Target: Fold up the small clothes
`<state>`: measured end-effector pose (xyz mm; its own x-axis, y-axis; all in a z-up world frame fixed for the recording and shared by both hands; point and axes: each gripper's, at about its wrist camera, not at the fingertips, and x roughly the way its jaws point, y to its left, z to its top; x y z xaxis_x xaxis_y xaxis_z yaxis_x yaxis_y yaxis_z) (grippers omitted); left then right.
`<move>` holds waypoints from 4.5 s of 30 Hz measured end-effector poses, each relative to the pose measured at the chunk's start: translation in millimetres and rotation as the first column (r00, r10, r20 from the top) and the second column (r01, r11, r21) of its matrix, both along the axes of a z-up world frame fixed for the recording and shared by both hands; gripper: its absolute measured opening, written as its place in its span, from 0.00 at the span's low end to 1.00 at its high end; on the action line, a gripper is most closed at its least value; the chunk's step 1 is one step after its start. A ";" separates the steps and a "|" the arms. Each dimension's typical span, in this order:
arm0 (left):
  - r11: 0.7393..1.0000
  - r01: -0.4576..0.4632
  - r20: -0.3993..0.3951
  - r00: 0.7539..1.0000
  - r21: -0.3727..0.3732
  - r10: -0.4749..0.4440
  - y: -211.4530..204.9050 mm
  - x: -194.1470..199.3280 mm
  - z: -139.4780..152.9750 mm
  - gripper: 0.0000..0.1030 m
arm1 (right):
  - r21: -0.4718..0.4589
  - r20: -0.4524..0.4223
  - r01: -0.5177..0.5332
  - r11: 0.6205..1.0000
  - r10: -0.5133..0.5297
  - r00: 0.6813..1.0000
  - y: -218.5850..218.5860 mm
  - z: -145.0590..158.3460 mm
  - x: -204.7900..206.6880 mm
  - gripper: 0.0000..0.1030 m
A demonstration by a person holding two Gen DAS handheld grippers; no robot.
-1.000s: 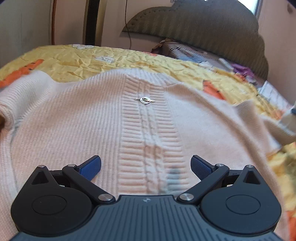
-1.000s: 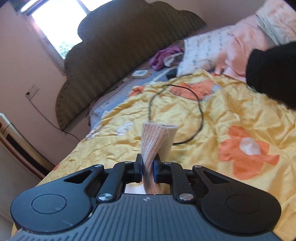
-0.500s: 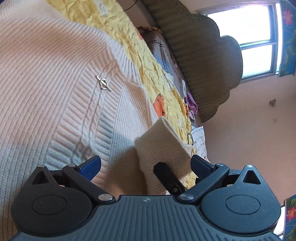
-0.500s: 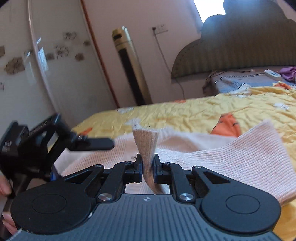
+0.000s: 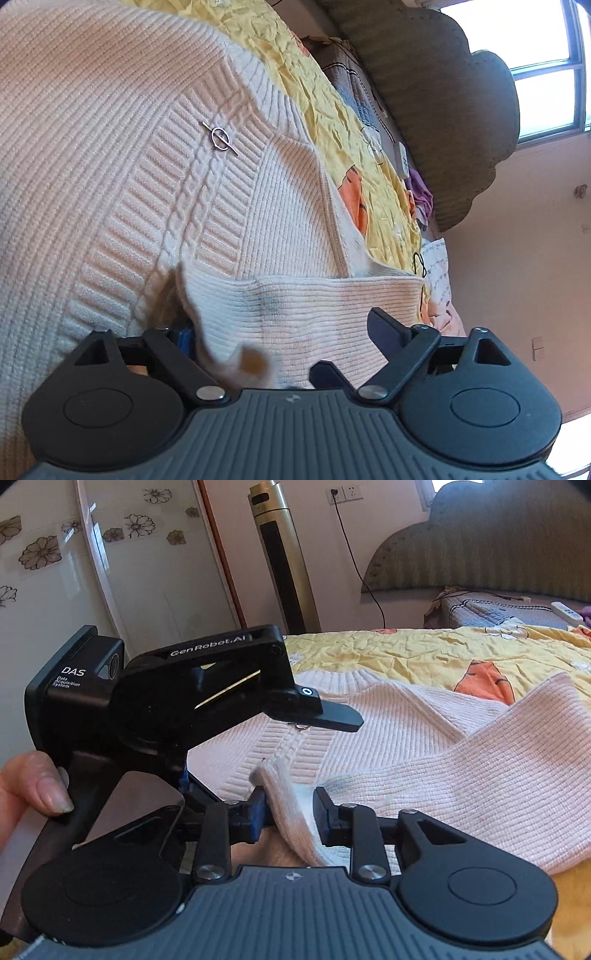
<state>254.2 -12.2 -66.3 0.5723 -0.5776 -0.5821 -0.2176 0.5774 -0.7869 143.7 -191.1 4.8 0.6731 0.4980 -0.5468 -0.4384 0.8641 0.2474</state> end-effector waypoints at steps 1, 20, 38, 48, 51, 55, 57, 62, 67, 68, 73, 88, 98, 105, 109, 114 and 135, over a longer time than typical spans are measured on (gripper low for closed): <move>1.000 0.004 -0.003 1.000 -0.002 -0.004 1.9 -0.5 -0.8 0.79 | 0.019 -0.010 0.009 1.000 -0.009 1.000 -5.8 0.2 -2.8 0.50; 0.913 -0.046 0.242 0.968 0.404 -0.058 37.5 -13.1 94.0 0.05 | 0.430 -0.210 0.391 0.814 -0.331 0.920 -163.9 2.8 -13.8 0.62; 0.866 -0.127 0.058 0.992 0.484 0.113 111.5 -15.0 37.2 0.05 | 0.120 -0.353 0.320 0.940 -0.261 0.899 -129.6 -9.5 139.7 0.70; 0.863 -0.088 0.058 0.996 0.497 0.068 95.1 -12.9 18.8 0.06 | 0.290 -0.421 0.437 0.851 -0.297 0.857 -174.6 -32.8 147.9 0.14; 0.870 -0.083 0.054 0.996 0.486 0.065 97.0 -11.4 21.0 0.06 | 0.297 -0.450 0.467 0.833 -0.310 0.838 -176.4 -45.7 140.7 0.19; 0.892 -0.057 0.062 0.998 0.448 0.033 104.6 -20.1 29.0 0.06 | 0.345 -0.458 0.468 0.813 -0.289 0.840 -181.9 -39.6 125.9 0.42; 0.898 -0.047 0.051 0.998 0.438 0.027 107.4 -23.6 27.3 0.08 | 0.339 -0.435 0.423 0.841 -0.258 0.863 -176.9 -34.0 115.9 0.53; 0.887 -0.076 0.045 0.997 0.456 0.062 102.8 -28.2 26.8 0.08 | 0.237 -0.382 0.330 0.914 -0.225 0.897 -154.1 -36.7 104.3 0.31; 0.854 -0.069 0.078 0.996 0.516 0.033 99.2 -31.2 42.2 0.06 | 0.223 -0.317 0.340 0.914 -0.262 0.912 -159.4 -23.2 101.4 0.15; 0.845 -0.057 0.037 0.998 0.532 0.044 100.4 -27.0 32.6 0.05 | 0.215 -0.341 0.359 0.908 -0.275 0.899 -165.2 -28.4 103.6 0.15; 0.842 -0.087 0.073 0.996 0.532 0.057 101.3 -39.7 36.7 0.08 | 0.299 -0.411 0.412 0.861 -0.274 0.870 -177.7 -38.8 102.3 0.22; 0.767 -0.075 0.177 0.983 0.637 -0.051 41.5 -32.1 24.7 0.47 | -0.047 -0.154 0.166 0.985 -0.172 0.973 -56.1 -0.5 115.2 0.54; 0.762 -0.244 0.367 0.930 0.599 0.008 124.9 -38.1 107.4 0.58 | -0.007 -0.159 0.177 0.984 -0.175 0.972 -61.7 -16.2 99.1 0.64; 0.702 -0.037 0.061 0.998 0.711 -0.010 202.6 54.7 79.0 0.65 | -0.048 -0.020 0.097 0.994 -0.098 0.995 -40.2 -38.9 81.3 0.91; 0.628 0.063 -0.009 0.996 0.775 -0.088 190.2 64.9 54.8 0.65 | -0.074 -0.013 0.085 0.994 -0.086 0.996 -32.7 -38.9 83.9 0.97; 0.562 0.092 -0.019 0.991 0.822 -0.135 176.9 61.9 43.5 0.13 | 0.020 -0.026 0.089 0.996 -0.088 0.996 -45.9 -39.4 83.5 0.97; 0.697 -0.312 0.292 0.944 0.645 0.153 249.4 -39.7 105.2 0.40 | 0.004 -0.020 0.091 0.996 -0.091 0.996 -41.9 -39.9 82.1 0.97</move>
<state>214.6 237.3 38.9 0.7817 0.0927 -0.6167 -0.3035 0.9204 -0.2463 225.7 -233.0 -35.1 0.7050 0.4378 -0.5580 -0.3531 0.8990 0.2592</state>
